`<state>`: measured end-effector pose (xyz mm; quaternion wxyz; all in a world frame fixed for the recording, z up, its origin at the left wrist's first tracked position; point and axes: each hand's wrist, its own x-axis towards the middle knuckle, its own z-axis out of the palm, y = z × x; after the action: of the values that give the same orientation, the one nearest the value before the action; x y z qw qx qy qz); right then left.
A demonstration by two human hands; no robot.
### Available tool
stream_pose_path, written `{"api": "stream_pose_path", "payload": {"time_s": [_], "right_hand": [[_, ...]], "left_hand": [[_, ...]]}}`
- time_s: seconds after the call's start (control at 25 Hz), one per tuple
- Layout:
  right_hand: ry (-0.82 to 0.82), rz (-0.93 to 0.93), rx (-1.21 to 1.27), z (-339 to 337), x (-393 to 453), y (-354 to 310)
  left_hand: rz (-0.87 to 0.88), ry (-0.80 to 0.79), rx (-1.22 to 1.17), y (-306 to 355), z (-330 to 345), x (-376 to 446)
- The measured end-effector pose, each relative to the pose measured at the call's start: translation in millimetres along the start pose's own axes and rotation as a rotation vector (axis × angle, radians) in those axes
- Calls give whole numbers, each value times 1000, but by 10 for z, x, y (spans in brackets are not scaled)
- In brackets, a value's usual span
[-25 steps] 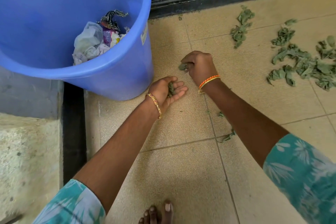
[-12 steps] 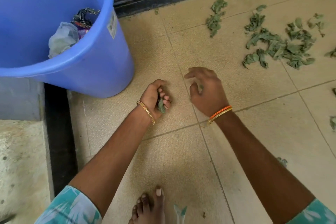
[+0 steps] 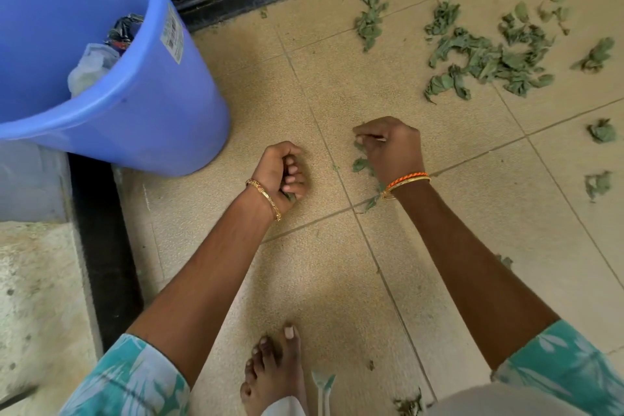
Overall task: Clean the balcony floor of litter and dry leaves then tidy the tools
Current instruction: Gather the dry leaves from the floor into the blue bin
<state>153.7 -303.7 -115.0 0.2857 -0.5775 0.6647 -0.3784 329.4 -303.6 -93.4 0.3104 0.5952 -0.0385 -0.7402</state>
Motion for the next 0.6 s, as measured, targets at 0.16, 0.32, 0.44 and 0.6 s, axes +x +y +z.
{"api": "stream_pose_path", "payload": {"time_s": [0.16, 0.32, 0.44, 0.6], "right_hand": [[-125, 48, 168, 105, -371, -393], [-249, -27, -189, 152, -546, -500], [-335, 20, -25, -33, -507, -426], [-467, -29, -218, -251, -384, 0]], "left_hand": [[-76, -125, 142, -102, 103, -63], [-46, -107, 330, -251, 188, -117], [-34, -55, 346, -216, 148, -78], [-70, -27, 329, -110, 61, -64]]}}
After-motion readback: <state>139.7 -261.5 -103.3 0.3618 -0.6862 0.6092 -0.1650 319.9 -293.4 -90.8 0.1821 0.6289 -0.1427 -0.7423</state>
